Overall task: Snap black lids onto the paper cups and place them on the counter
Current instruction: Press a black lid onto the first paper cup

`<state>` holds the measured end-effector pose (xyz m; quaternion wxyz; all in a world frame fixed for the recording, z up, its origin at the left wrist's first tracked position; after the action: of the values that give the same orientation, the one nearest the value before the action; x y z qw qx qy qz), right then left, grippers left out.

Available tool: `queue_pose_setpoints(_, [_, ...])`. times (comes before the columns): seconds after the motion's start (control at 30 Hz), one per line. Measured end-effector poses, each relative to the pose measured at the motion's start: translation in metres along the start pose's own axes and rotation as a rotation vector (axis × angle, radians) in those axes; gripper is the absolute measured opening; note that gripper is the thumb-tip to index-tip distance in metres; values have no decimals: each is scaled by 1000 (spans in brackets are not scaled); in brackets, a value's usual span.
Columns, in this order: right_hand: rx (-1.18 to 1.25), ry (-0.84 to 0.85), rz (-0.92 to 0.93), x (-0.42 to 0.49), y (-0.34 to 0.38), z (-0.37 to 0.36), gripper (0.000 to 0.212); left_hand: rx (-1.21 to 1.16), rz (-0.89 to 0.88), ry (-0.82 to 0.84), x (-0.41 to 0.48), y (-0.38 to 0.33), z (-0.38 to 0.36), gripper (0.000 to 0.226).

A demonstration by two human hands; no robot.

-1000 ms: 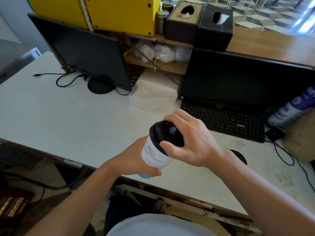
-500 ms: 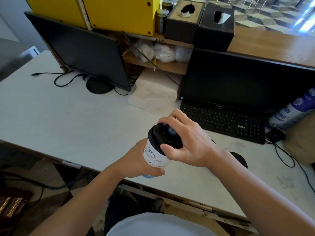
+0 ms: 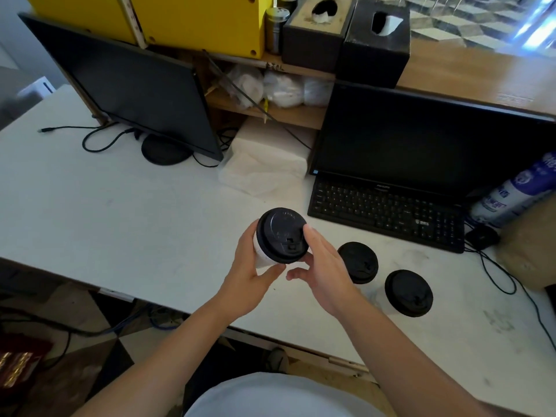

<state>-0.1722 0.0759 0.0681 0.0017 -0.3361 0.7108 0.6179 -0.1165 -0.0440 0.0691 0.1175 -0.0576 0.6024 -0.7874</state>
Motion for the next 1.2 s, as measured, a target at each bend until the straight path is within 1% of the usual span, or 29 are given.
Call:
queue_pose_setpoints(0.07, [19,-20,-23,4,-3,3,38,72,-3,-43,1,3,0,75])
queue_pose_setpoints(0.13, [13,-36,-24,8,-6,5,38,123,35,-35,2,11,-4,78])
queue_pose_setpoints(0.17, [0,-51,-21,10,-8,7,37,50,65,-18,2,16,-6,78])
queue_pose_setpoints(0.23, [-14,-84,-36,13,-16,11,35,-219,140,25,3,21,-9,79])
queue_pose_setpoints(0.27, [-14,-95,-57,15,-21,13,36,-356,168,36,4,23,-11,75])
queue_pose_setpoints(0.3, [-5,-96,-87,16,-28,14,39,-482,204,31,6,25,-13,67])
queue_pose_setpoints(0.37, [33,-91,-158,17,-42,14,45,-591,323,-52,6,40,-12,45])
queue_pose_setpoints(0.43, [68,-88,-210,19,-54,15,47,-527,442,-144,2,58,-10,43])
queue_pose_setpoints(0.53, [81,-90,-232,28,-67,16,45,-445,500,-132,5,83,-17,38])
queue_pose_setpoints(0.63, [97,-101,-250,37,-77,19,43,-408,505,-124,12,102,-19,34])
queue_pose_setpoints(0.77, [118,-128,-272,48,-92,23,42,-399,472,-148,20,116,-23,41])
queue_pose_setpoints(0.9, [140,-171,-264,55,-102,27,37,-409,465,-158,30,132,-23,42])
queue_pose_setpoints(1.07, [37,-194,-199,63,-103,26,34,-386,501,-147,33,142,-18,46])
queue_pose_setpoints(1.2, [28,-194,-186,66,-104,25,34,-324,456,-139,36,134,-14,49])
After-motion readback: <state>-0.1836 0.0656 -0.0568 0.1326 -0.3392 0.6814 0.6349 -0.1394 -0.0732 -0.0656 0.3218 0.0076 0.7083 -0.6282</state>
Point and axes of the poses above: each hand's wrist, its own x-axis towards the middle knuckle, its own z-axis out of the back of the hand, y = z × x, the point moved 10 cm from there along x, towards the middle knuckle
